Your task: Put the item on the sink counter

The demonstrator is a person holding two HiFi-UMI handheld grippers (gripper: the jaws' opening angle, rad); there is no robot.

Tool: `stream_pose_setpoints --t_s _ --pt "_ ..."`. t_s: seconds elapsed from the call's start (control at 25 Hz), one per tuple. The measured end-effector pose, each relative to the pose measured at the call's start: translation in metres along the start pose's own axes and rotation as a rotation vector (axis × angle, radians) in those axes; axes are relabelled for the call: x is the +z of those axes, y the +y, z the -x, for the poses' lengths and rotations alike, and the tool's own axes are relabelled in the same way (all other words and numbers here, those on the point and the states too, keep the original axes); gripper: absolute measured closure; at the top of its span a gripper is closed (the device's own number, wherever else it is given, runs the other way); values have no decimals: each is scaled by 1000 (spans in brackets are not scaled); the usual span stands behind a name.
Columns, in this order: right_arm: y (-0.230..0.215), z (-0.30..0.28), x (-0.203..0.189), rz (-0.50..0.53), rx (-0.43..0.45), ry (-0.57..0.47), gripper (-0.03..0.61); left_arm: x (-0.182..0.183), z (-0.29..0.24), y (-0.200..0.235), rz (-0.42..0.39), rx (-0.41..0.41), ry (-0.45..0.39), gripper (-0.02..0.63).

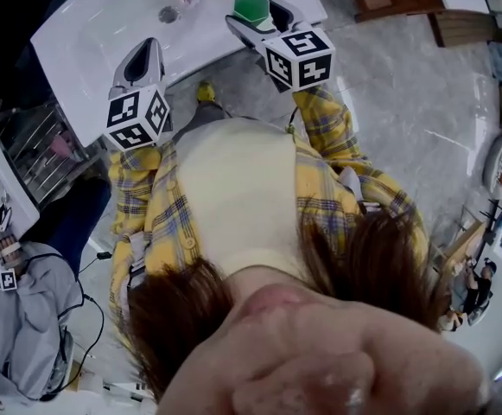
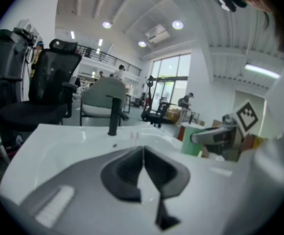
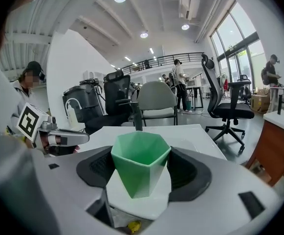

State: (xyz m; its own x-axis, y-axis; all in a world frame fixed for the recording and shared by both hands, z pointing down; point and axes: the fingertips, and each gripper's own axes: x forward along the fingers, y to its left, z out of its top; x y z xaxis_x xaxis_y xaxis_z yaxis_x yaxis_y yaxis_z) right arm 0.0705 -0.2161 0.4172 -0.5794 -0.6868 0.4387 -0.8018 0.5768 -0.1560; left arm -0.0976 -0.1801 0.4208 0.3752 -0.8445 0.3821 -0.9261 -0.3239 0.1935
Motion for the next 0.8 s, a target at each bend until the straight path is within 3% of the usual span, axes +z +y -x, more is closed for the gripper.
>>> stream_pose_setpoints --t_s 0.44,0.8 --pt "-32 -59 40 -11 -76 -12 250 17 -40 56 42 -24 4 606" --pt "-46 -93 58 17 -66 -1 250 23 -56 69 91 -9 -3 606"
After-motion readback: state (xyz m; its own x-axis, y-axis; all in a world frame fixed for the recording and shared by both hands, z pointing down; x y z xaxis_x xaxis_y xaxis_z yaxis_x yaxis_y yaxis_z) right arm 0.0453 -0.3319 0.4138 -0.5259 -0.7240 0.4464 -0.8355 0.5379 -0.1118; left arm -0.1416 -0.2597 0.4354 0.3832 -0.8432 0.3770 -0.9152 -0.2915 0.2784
